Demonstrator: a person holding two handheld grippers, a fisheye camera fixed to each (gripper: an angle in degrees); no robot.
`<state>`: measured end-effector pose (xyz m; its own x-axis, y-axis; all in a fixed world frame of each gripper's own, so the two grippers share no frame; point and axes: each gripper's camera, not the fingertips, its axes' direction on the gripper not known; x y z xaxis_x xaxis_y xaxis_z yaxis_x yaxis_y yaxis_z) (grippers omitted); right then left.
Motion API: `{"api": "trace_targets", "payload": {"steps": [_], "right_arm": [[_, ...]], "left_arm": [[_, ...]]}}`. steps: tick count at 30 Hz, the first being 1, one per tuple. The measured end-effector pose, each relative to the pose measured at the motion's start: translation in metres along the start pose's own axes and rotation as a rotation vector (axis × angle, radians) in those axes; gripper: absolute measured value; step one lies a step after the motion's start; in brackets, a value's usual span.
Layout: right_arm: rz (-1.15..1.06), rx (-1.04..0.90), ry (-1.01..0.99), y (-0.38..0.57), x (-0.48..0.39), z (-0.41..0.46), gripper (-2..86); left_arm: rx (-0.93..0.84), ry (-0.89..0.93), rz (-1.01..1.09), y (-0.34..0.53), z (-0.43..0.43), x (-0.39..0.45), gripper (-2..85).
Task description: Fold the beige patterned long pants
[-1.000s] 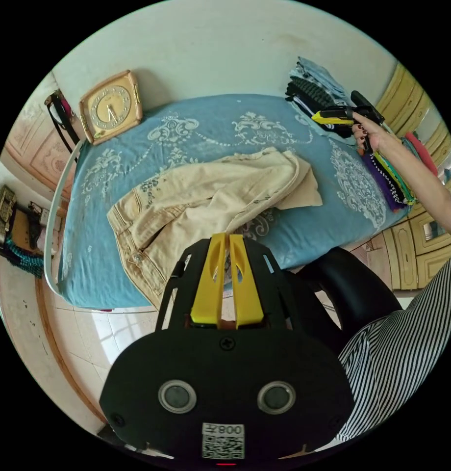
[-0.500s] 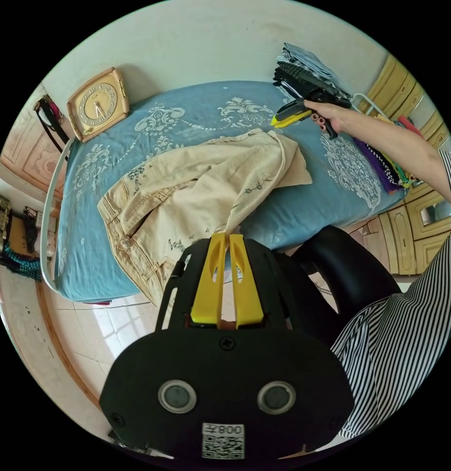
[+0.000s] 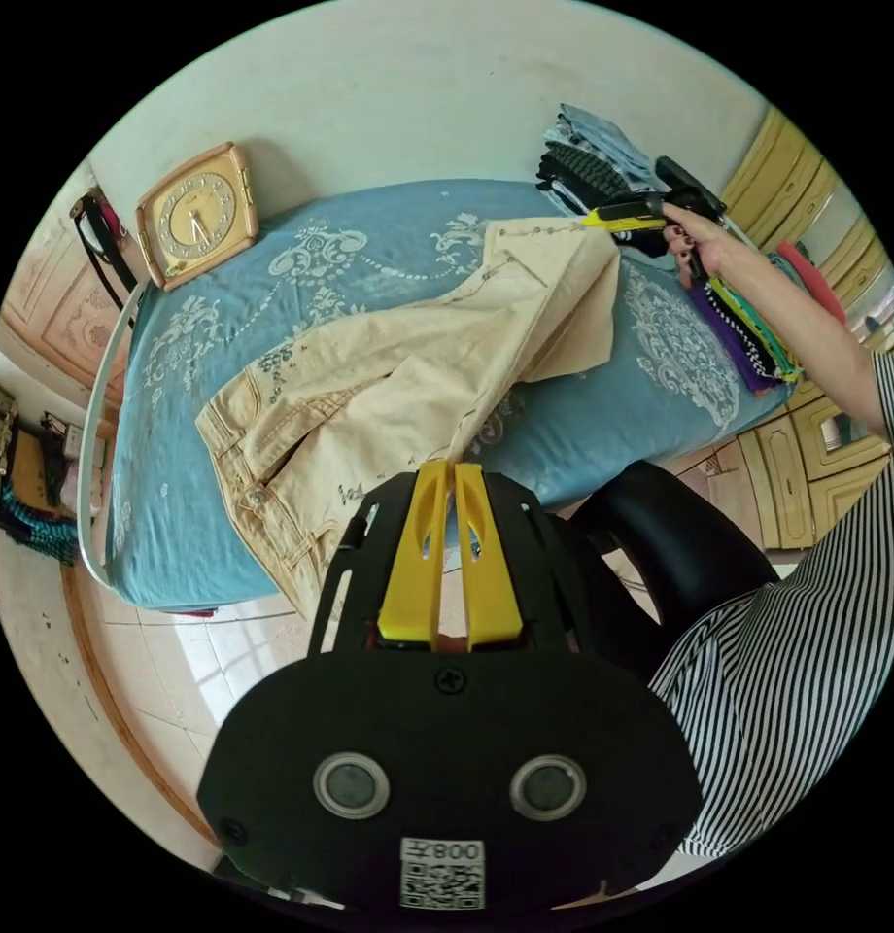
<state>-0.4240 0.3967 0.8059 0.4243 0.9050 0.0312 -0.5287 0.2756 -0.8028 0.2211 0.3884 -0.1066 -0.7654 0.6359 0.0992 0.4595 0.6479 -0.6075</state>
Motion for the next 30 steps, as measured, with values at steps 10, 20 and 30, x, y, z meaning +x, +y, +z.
{"api": "trace_targets", "payload": {"steps": [10,20,30], "right_arm": [[0.353,0.241,-0.040,0.265,0.083,-0.037,1.1],[0.508,0.344,0.074,0.320,0.125,-0.057,1.4],[0.113,-0.034,-0.021,0.151,0.069,0.056,5.7]], "left_arm": [[-0.204,0.081,0.142,-0.008,0.061,0.063,1.9],[-0.257,0.184,-0.039,-0.005,0.079,0.060,6.4],[0.014,0.355,-0.124,-0.082,0.064,0.069,9.8]]}}
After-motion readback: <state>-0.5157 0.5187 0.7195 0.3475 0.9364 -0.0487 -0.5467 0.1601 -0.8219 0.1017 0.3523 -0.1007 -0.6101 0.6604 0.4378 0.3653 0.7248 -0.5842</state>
